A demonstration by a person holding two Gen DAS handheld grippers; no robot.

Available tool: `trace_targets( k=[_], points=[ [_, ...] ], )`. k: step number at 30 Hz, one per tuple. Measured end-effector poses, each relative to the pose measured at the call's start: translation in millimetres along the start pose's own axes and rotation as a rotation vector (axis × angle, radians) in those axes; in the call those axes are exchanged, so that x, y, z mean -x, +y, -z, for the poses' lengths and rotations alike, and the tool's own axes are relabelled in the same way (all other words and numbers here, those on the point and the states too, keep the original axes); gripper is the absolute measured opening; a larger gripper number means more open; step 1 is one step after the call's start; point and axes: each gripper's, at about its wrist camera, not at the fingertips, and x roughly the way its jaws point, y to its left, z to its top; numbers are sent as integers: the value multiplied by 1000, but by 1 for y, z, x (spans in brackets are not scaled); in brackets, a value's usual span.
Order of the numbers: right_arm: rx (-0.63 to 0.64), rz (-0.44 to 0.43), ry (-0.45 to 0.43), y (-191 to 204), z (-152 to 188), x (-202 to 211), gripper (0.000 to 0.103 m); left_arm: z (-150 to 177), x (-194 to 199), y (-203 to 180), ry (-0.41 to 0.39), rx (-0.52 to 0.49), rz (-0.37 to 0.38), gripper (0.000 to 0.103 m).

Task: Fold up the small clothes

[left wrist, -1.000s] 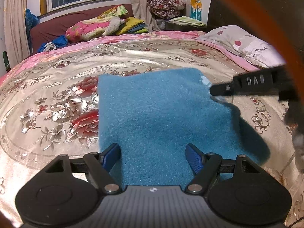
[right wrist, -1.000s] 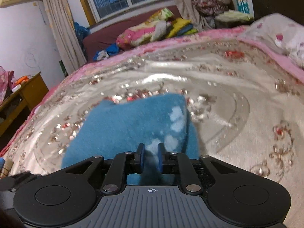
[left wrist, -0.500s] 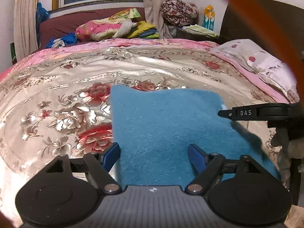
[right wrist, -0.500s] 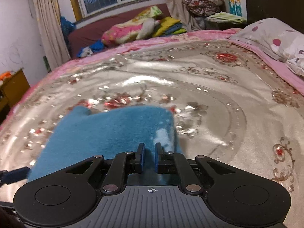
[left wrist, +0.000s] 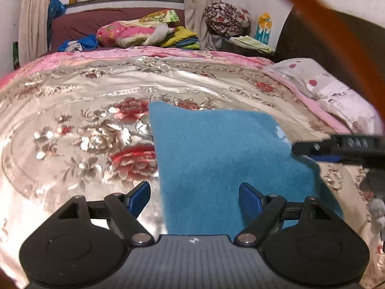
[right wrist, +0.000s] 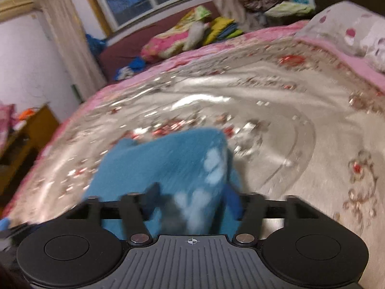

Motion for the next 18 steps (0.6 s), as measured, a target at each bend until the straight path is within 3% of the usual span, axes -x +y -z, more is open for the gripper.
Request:
trace_targets(
  k=[5,13,18],
  points=[
    [-45,-16,49,-16,24,10,72,12,-7,4,38,19,21,87],
    [-226,-124,96,-41,37,-8,75,10,-29,17,92,121,150,87],
    [-311,-210,109,-54,43,-20,76,11,-39,15,89,113,189,95]
  ],
)
